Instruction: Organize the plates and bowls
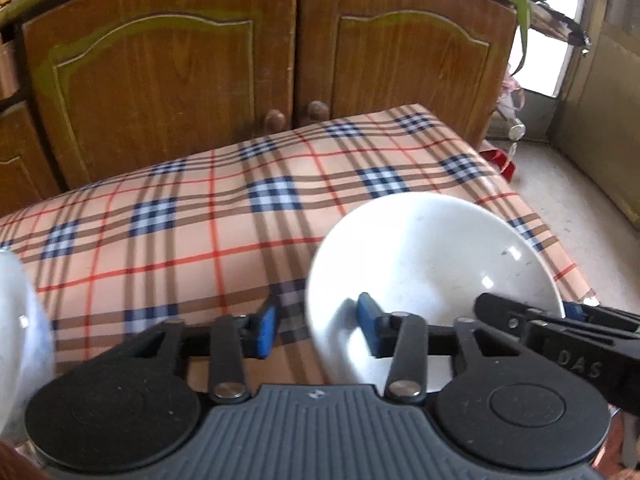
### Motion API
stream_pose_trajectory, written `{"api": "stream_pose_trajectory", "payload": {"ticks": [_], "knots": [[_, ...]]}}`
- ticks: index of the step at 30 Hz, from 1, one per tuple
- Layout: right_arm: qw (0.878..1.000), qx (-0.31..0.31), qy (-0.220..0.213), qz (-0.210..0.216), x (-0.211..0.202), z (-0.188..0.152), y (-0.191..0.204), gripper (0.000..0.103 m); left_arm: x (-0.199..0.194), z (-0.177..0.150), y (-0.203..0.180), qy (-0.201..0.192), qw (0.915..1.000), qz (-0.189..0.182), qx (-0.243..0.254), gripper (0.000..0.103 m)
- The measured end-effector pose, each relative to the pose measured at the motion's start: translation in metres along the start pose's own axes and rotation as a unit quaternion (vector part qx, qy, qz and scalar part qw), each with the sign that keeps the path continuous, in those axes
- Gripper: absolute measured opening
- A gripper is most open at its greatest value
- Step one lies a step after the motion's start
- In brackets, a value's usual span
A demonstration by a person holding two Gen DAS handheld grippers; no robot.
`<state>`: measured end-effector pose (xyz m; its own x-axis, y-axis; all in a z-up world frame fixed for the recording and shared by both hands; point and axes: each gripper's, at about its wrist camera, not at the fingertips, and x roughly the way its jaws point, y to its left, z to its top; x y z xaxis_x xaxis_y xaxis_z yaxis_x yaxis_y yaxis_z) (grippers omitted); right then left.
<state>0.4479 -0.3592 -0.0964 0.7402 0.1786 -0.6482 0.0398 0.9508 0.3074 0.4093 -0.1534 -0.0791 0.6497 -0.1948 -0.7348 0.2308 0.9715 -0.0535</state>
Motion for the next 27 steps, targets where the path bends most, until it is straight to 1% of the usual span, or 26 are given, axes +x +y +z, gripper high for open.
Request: {"api": "stream_pose_trajectory", "payload": {"ticks": [1, 2, 5, 8, 14, 19, 27], "knots": [[1.0, 0.0, 0.002, 0.005, 0.001, 0.0, 0.0, 0.036, 0.001, 0.0, -0.002, -0.002, 1.0, -0.006, 0.002, 0.028], [1.0, 0.002, 0.004, 0.014, 0.003, 0.0, 0.001, 0.022, 0.0, 0.0, -0.004, -0.004, 1.0, -0.007, 0.004, 0.027], [1.0, 0.009, 0.001, 0.018, 0.002, -0.002, 0.001, 0.021, 0.0, -0.001, -0.002, -0.007, 0.9999, -0.011, -0.002, 0.026], [1.0, 0.007, 0.0, 0.019, -0.002, -0.003, 0.004, 0.021, -0.006, -0.002, -0.002, -0.01, 0.9999, -0.008, 0.001, 0.026], [1.0, 0.003, -0.008, 0.019, -0.024, 0.001, 0.012, 0.021, -0.027, 0.0, -0.003, -0.016, 0.9998, -0.009, -0.01, 0.025], [1.0, -0.002, -0.016, 0.02, -0.056, 0.0, 0.019, 0.021, -0.059, -0.003, -0.008, -0.026, 0.9996, -0.005, -0.013, 0.025], [0.999, -0.012, -0.025, 0.023, -0.126, -0.015, 0.032, 0.021, -0.122, -0.019, -0.019, -0.033, 0.9993, 0.0, -0.018, 0.025]]}}
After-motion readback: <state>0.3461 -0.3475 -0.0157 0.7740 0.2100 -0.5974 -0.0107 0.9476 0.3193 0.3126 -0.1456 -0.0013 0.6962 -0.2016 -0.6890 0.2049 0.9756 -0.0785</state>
